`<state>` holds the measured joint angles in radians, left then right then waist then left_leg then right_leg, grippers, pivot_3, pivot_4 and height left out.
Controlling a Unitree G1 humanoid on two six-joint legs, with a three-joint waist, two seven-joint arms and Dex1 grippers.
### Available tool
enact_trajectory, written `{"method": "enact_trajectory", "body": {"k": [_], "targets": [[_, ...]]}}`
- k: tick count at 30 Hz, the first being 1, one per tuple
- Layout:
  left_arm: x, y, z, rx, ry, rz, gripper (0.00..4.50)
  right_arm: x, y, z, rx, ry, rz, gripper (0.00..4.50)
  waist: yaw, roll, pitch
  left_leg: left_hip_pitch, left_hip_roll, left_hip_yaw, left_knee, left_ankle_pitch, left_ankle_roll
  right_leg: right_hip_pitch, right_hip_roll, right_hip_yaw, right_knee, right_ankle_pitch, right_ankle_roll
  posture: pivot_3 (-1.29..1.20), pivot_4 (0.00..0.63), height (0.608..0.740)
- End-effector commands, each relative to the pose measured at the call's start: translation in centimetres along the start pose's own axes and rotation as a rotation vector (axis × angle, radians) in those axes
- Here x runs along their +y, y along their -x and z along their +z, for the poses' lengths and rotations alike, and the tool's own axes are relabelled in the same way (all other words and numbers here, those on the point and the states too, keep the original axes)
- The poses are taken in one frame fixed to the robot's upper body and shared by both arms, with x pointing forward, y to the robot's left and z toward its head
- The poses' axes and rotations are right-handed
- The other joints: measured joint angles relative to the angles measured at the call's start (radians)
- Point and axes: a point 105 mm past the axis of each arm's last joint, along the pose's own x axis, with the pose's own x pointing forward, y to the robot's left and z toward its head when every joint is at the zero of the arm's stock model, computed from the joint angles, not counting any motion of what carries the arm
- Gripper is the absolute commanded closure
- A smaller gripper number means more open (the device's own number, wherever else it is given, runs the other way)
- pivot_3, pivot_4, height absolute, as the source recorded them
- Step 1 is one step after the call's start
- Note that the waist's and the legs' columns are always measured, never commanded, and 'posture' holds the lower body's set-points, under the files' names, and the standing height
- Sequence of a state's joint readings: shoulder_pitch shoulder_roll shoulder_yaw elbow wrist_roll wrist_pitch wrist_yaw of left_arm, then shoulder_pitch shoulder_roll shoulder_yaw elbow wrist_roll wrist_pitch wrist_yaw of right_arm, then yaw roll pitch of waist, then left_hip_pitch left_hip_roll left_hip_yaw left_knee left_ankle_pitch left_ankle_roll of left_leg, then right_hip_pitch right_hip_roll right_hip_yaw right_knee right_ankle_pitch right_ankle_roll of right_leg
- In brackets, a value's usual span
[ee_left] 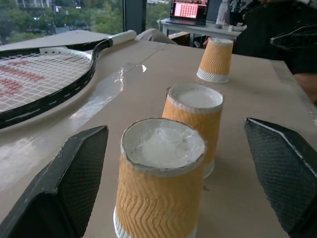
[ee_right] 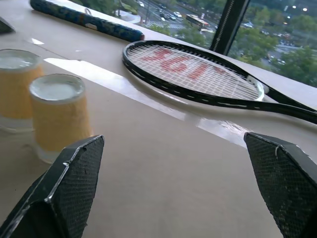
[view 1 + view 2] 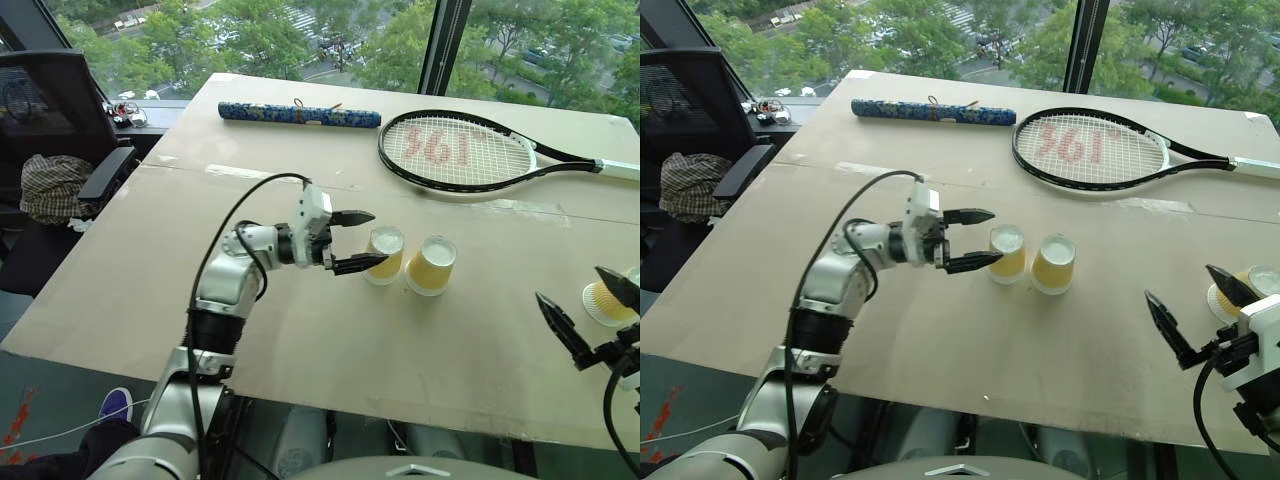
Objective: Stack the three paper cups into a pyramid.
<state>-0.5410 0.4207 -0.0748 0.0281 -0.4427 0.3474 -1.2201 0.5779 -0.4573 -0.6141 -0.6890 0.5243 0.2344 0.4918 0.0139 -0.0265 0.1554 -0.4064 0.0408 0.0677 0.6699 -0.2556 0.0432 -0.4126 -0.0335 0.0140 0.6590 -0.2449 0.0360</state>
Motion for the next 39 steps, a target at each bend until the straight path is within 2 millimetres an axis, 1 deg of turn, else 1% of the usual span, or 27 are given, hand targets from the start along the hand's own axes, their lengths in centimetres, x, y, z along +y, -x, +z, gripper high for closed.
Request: {"method": "enact_trajectory", "body": {"k": [1,3,5,6,8,9,11,15,18,20,21,22,24,25,27,28,29,32,33,34,35,36,37,39], "targets": [[-2.6,0.5,2.8,-0.067,-0.024,-0.114,0.02,-2.6,0.6,-0.1,0.022,0.06,-0.142,0.0,-0.001,0.001,0.0,0.0,0.0,0.0,0.0,0.0,0.0,0.0,0.0,0.0,0.0,0.0,0.0,0.0,0.15,0.74],[-3.9,0.6,3.1,-0.061,-0.02,-0.152,0.02,-3.8,0.6,-0.4,0.038,0.083,-0.225,0.0,-0.002,0.002,0.0,0.001,0.0,0.001,-0.001,0.0,0.0,0.0,0.0,0.001,0.0,0.0,0.0,0.0,0.15,0.74],[-4.9,0.5,3.1,-0.041,-0.015,-0.156,0.02,-4.9,0.5,-0.9,0.059,0.084,-0.308,0.0,-0.003,0.002,0.0,0.002,0.0,0.001,-0.001,0.0,0.0,0.0,0.0,0.002,0.0,0.0,-0.001,0.0,0.15,0.74],[-5.5,0.4,3.2,-0.037,-0.003,-0.171,0.02,-5.2,0.3,-1.1,0.065,0.067,-0.332,0.0,-0.003,0.002,-0.001,0.003,0.0,0.002,-0.001,0.0,0.0,0.001,0.0,0.002,0.001,-0.002,-0.003,0.0,0.15,0.74],[-6.7,0.3,3.6,-0.04,0.019,-0.218,0.02,-5.7,-0.1,-1.6,0.086,0.054,-0.38,0.0,-0.003,0.002,-0.001,0.005,0.0,0.003,-0.001,0.0,0.0,0.002,0.0,0.003,0.002,-0.002,-0.003,0.0,0.15,0.74],[-7.1,0.3,3.8,-0.054,0.029,-0.225,0.02,-5.9,-0.6,-1.8,0.086,0.03,-0.395,0.0,-0.003,0.002,-0.001,0.005,0.0,0.003,-0.001,0.0,0.0,0.002,0.0,0.004,0.002,-0.002,-0.003,0.0,0.15,0.74],[-7.3,0.2,4.0,-0.064,0.037,-0.22,0.02,-6.5,-1.2,-2.2,0.097,0.001,-0.426,0.0,-0.003,0.003,-0.001,0.005,0.0,0.004,-0.001,0.0,0.0,0.002,0.0,0.004,0.002,-0.002,-0.003,0.0,0.15,0.74],[-7.9,0.2,3.7,-0.058,0.048,-0.208,0.02,-7.8,-2.4,-3.7,0.161,-0.064,-0.482,0.0,-0.004,0.004,-0.001,0.006,0.0,0.004,-0.001,0.0,0.0,0.002,0.001,0.006,0.002,-0.002,-0.003,0.0,0.15,0.74],[-8.2,0.1,3.8,-0.059,0.046,-0.202,0.02,-8.3,-3.2,-4.6,0.187,-0.117,-0.497,0.0,-0.005,0.004,-0.001,0.006,0.0,0.004,-0.001,0.0,0.0,0.002,0.001,0.006,0.002,-0.002,-0.004,0.0,0.15,0.74],[-8.3,0.2,3.9,-0.058,0.039,-0.197,0.0,-8.6,-3.5,-5.0,0.197,-0.141,-0.494,0.55,-0.004,0.004,-0.001,0.006,0.0,0.005,-0.001,0.0,0.0,0.002,0.001,0.006,0.002,-0.002,-0.004,0.0,0.15,0.74],[-8.4,0.2,4.0,-0.059,0.036,-0.196,0.0,-8.5,-3.7,-5.0,0.19,-0.147,-0.484,0.9,-0.005,0.004,-0.001,0.006,0.0,0.005,-0.001,0.0,0.0,0.002,0.001,0.006,0.002,-0.002,-0.004,0.0,0.15,0.74],[-8.4,0.2,4.1,-0.061,0.035,-0.196,0.0,-8.5,-3.9,-4.9,0.186,-0.145,-0.476,1.45,-0.004,0.004,-0.001,0.006,-0.001,0.005,-0.001,0.0,0.0,0.002,0.001,0.006,0.002,-0.002,-0.003,0.0,0.15,0.74],[-8.5,0.2,4.3,-0.067,0.033,-0.193,0.0,-8.6,-4.0,-4.7,0.181,-0.125,-0.462,2.26,-0.004,0.004,-0.001,0.006,0.0,0.005,-0.001,0.0,0.0,0.002,0.001,0.006,0.002,-0.002,-0.003,0.0,0.15,0.74],[-8.5,0.2,4.4,-0.069,0.032,-0.189,0.0,-8.7,-4.0,-4.5,0.176,-0.116,-0.454,2.45,-0.004,0.004,-0.001,0.006,0.0,0.005,-0.001,0.0,0.0,0.002,0.001,0.006,0.002,-0.002,-0.003,0.0,0.15,0.74],[-8.3,0.3,4.5,-0.079,0.03,-0.167,0.0,-8.5,-4.3,-3.6,0.142,-0.102,-0.415,2.46,-0.005,0.004,-0.001,0.006,0.0,0.005,-0.001,0.0,0.0,0.002,0.001,0.006,0.002,-0.002,-0.003,0.0,0.15,0.74],[-8.1,0.3,4.6,-0.089,0.031,-0.146,0.0,-8.1,-4.7,-2.7,0.11,-0.109,-0.368,2.46,-0.005,0.004,-0.001,0.006,0.0,0.005,-0.001,0.0,0.0,0.002,0.001,0.006,0.002,-0.002,-0.003,0.0,0.15,0.74],[-7.6,0.5,4.6,-0.104,0.012,-0.099,0.0,-7.1,-5.3,-1.4,0.071,-0.106,-0.284,2.46,-0.006,0.005,-0.001,0.006,-0.001,0.005,-0.001,0.0,0.0,0.002,0.001,0.006,0.002,-0.002,-0.003,0.0,0.15,0.74],[-6.2,1.4,4.1,-0.139,-0.051,0.076,0.0,-3.4,-6.8,2.0,-0.016,-0.067,-0.032,2.46,-0.019,0.007,-0.001,0.006,0.0,0.005,-0.002,0.0,0.0,0.002,0.002,0.007,0.002,0.0,0.0,0.0,0.15,0.74],[-6.2,1.8,3.7,-0.16,-0.035,0.095,0.0,-2.4,-7.3,3.0,-0.043,-0.079,0.028,2.46,-0.027,0.007,-0.001,0.007,0.0,0.006,-0.002,0.0,0.0,0.002,0.002,0.008,0.002,0.0,0.0,0.0,0.15,0.74],[-6.2,2.8,3.1,-0.169,-0.032,0.14,0.0,-1.2,-8.0,4.4,-0.081,-0.092,0.106,2.46,-0.035,0.006,-0.001,0.007,0.0,0.006,-0.002,0.0,0.0,0.002,0.002,0.008,0.002,0.0,0.0,0.0,0.15,0.74],[-6.7,4.1,2.2,-0.161,-0.034,0.159,0.0,0.8,-9.0,6.2,-0.12,-0.093,0.216,2.46,-0.037,0.006,-0.001,0.008,0.001,0.006,-0.003,0.0,0.0,0.002,0.003,0.009,0.002,0.0,0.0,0.0,0.15,0.74],[-7.1,5.1,1.6,-0.15,-0.031,0.175,0.0,2.4,-9.6,7.5,-0.142,-0.089,0.306,2.46,-0.041,0.006,-0.001,0.008,0.001,0.006,-0.003,0.0,0.0,0.002,0.003,0.009,0.002,0.0,0.0,0.0,0.15,0.74],[-7.3,6.2,1.1,-0.15,0.004,0.216,0.0,4.0,-10.1,8.4,-0.149,-0.076,0.397,2.46,-0.056,0.007,0.0,0.009,0.001,0.004,-0.003,0.0,0.0,0.002,0.003,0.009,0.002,0.0,0.0,0.0,0.15,0.74],[-7.6,7.7,0.5,-0.148,0.052,0.263,0.0,5.9,-10.8,9.2,-0.144,-0.053,0.502,2.46,-0.054,0.006,0.0,0.01,0.002,0.005,-0.004,0.0,0.0,0.001,0.004,0.013,0.002,-0.001,-0.004,0.0,0.15,0.74]]}}
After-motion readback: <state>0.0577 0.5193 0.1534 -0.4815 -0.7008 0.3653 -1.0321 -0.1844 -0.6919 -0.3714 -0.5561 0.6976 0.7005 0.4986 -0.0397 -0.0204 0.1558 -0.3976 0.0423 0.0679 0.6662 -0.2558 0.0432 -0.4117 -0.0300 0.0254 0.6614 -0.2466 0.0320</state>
